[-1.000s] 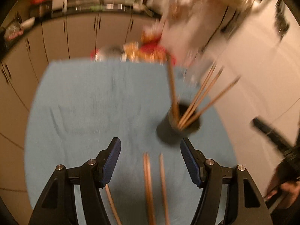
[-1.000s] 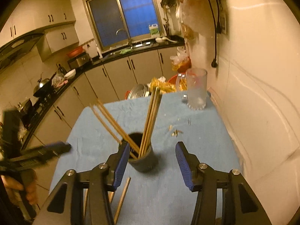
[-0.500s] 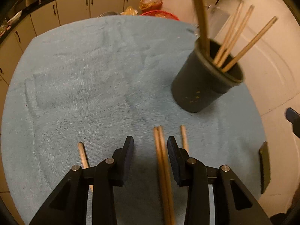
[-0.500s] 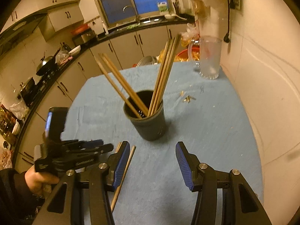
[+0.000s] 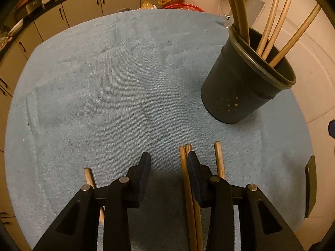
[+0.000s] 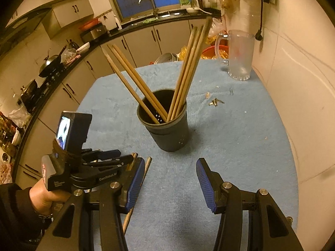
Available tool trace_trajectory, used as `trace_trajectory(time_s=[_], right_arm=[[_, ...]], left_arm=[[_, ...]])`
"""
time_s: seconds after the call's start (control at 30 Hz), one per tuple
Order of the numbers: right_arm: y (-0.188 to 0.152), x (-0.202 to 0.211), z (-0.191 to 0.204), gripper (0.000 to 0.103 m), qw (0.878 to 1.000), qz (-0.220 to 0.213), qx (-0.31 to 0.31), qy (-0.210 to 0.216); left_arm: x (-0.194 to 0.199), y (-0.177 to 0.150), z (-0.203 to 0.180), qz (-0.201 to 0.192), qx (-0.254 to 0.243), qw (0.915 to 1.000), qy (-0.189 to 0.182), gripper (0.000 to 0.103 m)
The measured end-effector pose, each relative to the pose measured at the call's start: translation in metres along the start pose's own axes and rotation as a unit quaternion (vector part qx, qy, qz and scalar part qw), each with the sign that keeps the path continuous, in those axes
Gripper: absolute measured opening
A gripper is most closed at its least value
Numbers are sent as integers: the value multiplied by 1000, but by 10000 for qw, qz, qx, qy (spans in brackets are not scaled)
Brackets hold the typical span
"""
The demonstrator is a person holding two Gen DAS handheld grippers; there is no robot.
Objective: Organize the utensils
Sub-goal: 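Move both open tools to the chopstick row and grasp one each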
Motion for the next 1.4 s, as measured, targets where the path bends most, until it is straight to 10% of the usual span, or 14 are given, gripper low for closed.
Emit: trace_trajectory(time_s=[0.2, 0.67, 1.4], right_arm=[[0, -18, 2, 55, 9998, 155, -80, 63], [-6, -68, 14, 55, 9980, 504, -225, 313], [-12, -98, 17, 52, 9958, 800, -249, 367]], left_arm=[[-1, 2, 10, 96, -121, 9990, 413, 12], [9, -13, 38, 192, 379, 9971, -636, 13], [-17, -22, 2, 429, -10, 9985, -344, 7]])
Point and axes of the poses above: each gripper's, at about its wrist camera, not at the fingertips, and x roughly against the way its jaws point, z to its left, y to its top, the point moved 1 cm from there along -x, roughly the way its jaws point, and after that the axes turned 11 degrees about x, right-handed, at the moved point
